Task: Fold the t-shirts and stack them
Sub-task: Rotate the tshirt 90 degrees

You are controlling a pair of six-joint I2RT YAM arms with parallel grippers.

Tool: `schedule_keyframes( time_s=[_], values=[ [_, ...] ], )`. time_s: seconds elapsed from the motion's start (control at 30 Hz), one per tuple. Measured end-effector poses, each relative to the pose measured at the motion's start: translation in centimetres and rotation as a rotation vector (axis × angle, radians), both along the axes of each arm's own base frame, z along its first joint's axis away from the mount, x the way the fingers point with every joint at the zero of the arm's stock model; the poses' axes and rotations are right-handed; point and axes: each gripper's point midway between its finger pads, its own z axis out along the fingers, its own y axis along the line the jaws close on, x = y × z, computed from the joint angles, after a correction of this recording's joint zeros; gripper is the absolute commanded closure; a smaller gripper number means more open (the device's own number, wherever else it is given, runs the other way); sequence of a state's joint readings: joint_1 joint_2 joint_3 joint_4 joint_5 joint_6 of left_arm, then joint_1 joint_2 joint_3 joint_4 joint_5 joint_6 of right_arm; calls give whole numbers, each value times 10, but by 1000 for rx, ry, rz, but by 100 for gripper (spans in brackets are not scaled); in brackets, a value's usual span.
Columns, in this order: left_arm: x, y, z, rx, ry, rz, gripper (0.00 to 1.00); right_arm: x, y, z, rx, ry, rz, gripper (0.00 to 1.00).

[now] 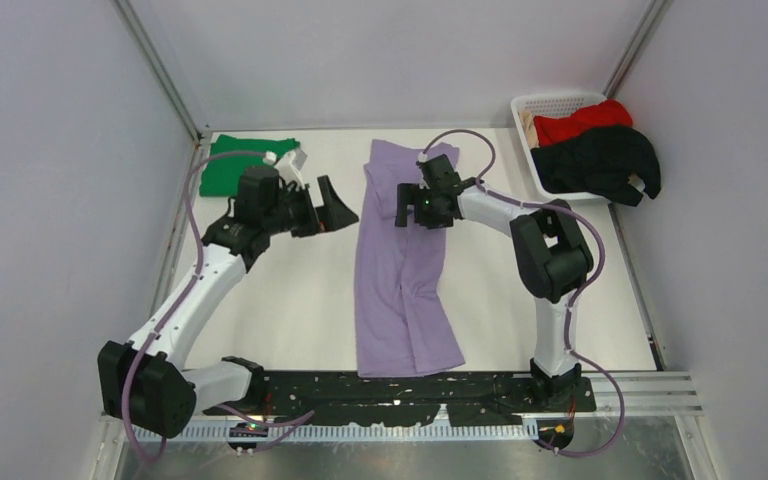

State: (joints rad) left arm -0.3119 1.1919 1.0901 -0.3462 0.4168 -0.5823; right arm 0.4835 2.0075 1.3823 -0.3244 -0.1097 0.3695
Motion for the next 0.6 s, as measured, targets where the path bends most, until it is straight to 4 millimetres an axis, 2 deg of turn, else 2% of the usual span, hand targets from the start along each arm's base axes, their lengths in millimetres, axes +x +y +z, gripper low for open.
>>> schedule_keyframes(
  time_s=[0.07,0.1,0.2,0.3,0.5,0.6],
  values=[
    [-15,5,-45,40,123,3,1,15,-1,1,19,-1,-38,5],
    [-23,7,-62,51,172,2,1,24,-1,1,28,-3,-53,4],
    [-42,7,-88,62,248,-17,1,49,0,4,57,-12,-103,5],
    [-59,1,-102,68,288,-52,1,65,0,6,83,-20,-142,4],
    [-103,-15,-138,114,415,-140,3,65,1,10,101,-19,-145,5],
    [-132,-22,-159,163,483,-187,7,47,-8,20,91,-24,-147,5]
  ],
)
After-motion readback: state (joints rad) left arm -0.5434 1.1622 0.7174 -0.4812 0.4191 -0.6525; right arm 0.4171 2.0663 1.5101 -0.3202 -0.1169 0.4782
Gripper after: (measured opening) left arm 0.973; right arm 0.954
